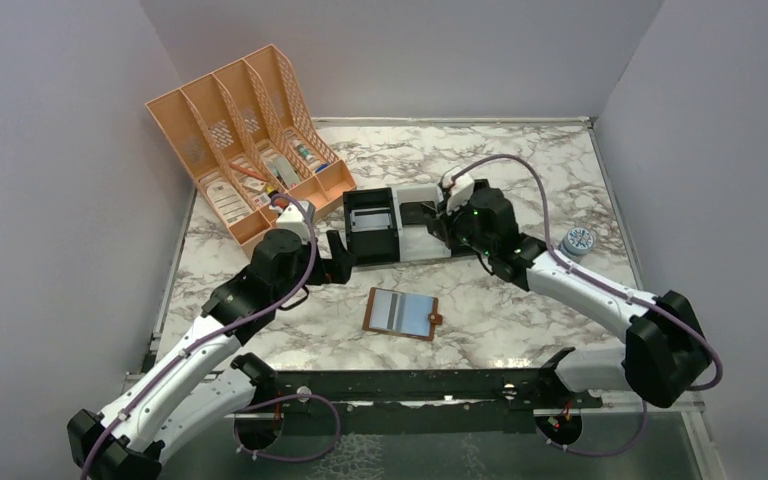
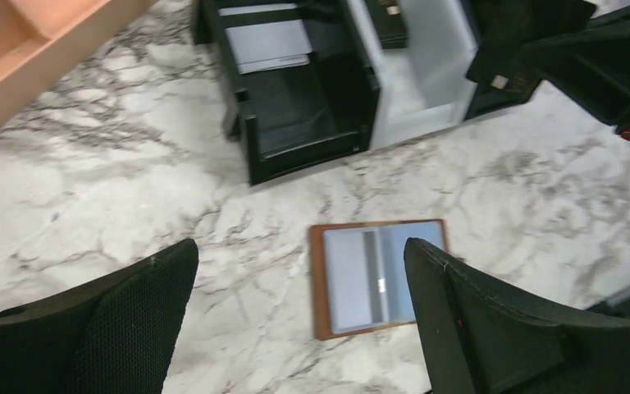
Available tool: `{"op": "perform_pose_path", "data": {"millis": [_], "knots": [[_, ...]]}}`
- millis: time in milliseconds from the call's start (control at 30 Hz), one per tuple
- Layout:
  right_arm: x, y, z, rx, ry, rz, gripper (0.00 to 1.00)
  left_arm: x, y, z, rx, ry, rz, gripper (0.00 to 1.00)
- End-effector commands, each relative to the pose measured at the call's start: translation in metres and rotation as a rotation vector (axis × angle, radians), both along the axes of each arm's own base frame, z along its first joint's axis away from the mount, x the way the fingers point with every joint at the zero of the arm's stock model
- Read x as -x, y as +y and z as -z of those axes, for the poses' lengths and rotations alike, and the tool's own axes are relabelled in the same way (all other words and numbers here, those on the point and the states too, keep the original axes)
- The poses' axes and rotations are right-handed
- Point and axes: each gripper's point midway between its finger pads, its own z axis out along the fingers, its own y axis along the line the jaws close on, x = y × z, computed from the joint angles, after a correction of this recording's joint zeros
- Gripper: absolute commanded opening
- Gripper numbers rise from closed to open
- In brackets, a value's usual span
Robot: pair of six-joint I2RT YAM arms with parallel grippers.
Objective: Take the credit cards out of the card holder
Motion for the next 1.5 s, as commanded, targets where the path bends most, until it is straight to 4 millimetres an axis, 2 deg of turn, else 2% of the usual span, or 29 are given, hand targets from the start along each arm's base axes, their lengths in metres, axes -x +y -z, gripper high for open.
{"op": "perform_pose_path", "data": {"millis": [0, 100, 200, 267, 367, 667, 1100, 1267, 1467], "knots": [[-0.024, 0.011, -0.013, 0.277, -0.279, -0.051, 0.01, -0.007, 0.036, 0.023, -0.212, 0.016, -0.104, 0.99], [-0.036, 0.019, -0.009, 0.378, -0.366, -0.069, 0.01, -0.01, 0.041, 0.026, -0.246, 0.029, -0.129, 0.99], [-0.054, 0.016, -0.011, 0.437, -0.43, -0.008, 0.01, -0.011, 0.048, 0.026, -0.264, 0.026, -0.163, 0.99], [-0.061, 0.021, -0.008, 0.479, -0.464, -0.038, 0.01, -0.01, 0.054, 0.024, -0.269, 0.019, -0.188, 0.99], [-0.07, 0.029, 0.01, 0.589, -0.457, -0.116, 0.01, -0.009, 0.062, 0.018, -0.265, -0.007, -0.225, 0.99], [-0.088, 0.027, 0.048, 0.763, -0.435, -0.181, 0.01, -0.007, 0.078, 0.003, -0.248, -0.075, -0.297, 0.99], [-0.12, 0.018, 0.069, 0.87, -0.439, -0.189, 0.01, -0.009, 0.072, 0.011, -0.283, -0.041, -0.26, 0.99], [-0.123, 0.021, 0.086, 0.895, -0.432, -0.248, 0.01, -0.009, 0.071, 0.011, -0.285, -0.04, -0.254, 0.99], [-0.125, 0.027, 0.096, 0.895, -0.419, -0.281, 0.03, -0.009, 0.072, 0.011, -0.286, -0.042, -0.256, 0.99]]}}
